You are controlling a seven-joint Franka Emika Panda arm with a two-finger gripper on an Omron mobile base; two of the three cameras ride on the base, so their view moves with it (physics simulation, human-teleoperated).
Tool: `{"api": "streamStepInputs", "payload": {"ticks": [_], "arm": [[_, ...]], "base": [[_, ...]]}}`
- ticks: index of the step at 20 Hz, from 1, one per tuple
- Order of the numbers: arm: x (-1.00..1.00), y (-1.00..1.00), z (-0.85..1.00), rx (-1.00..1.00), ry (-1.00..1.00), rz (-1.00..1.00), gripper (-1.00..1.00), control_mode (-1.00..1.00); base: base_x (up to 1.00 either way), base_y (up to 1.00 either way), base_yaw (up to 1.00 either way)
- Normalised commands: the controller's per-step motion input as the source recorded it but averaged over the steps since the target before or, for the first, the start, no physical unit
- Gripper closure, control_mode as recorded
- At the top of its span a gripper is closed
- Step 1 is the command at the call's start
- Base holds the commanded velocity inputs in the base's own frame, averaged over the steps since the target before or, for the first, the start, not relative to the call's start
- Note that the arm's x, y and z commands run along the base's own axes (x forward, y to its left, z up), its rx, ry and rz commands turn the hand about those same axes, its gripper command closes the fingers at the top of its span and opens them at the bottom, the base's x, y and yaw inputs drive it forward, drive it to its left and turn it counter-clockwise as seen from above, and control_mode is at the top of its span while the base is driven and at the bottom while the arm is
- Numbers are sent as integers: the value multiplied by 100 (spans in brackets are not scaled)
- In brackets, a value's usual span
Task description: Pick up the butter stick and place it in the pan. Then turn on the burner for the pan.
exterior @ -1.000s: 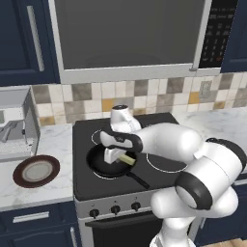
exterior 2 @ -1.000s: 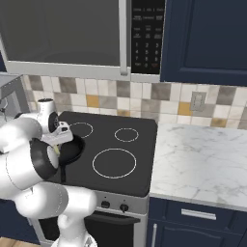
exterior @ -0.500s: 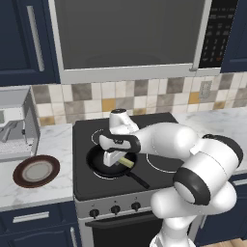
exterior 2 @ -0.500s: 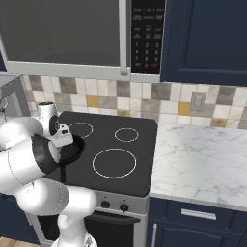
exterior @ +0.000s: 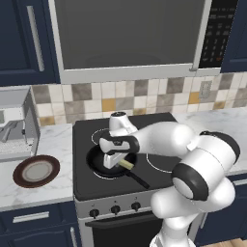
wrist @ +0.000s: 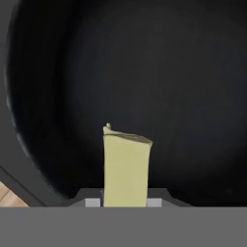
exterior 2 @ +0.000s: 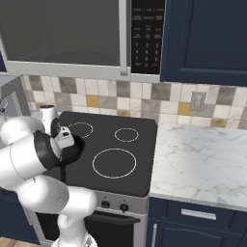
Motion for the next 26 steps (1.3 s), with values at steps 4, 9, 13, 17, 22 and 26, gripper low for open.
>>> {"api": "streamStepInputs", "payload": {"ticks": [4, 9, 13, 17, 22, 26], "arm": [[12, 0, -7, -1, 0, 0, 100, -100], [19, 8, -8, -1, 0, 0, -100, -100], [23, 4, -3, 0, 0, 0, -100, -100], [13, 0, 0, 0, -1, 0, -100, -100], [-4, 1, 10, -1, -4, 0, -100, -100], [-26, 18, 22, -8, -11, 0, -100, -100]], "base": [[0, 0, 0], [0, 0, 0], [0, 0, 0], [0, 0, 0], [0, 0, 0], [0, 0, 0]]}}
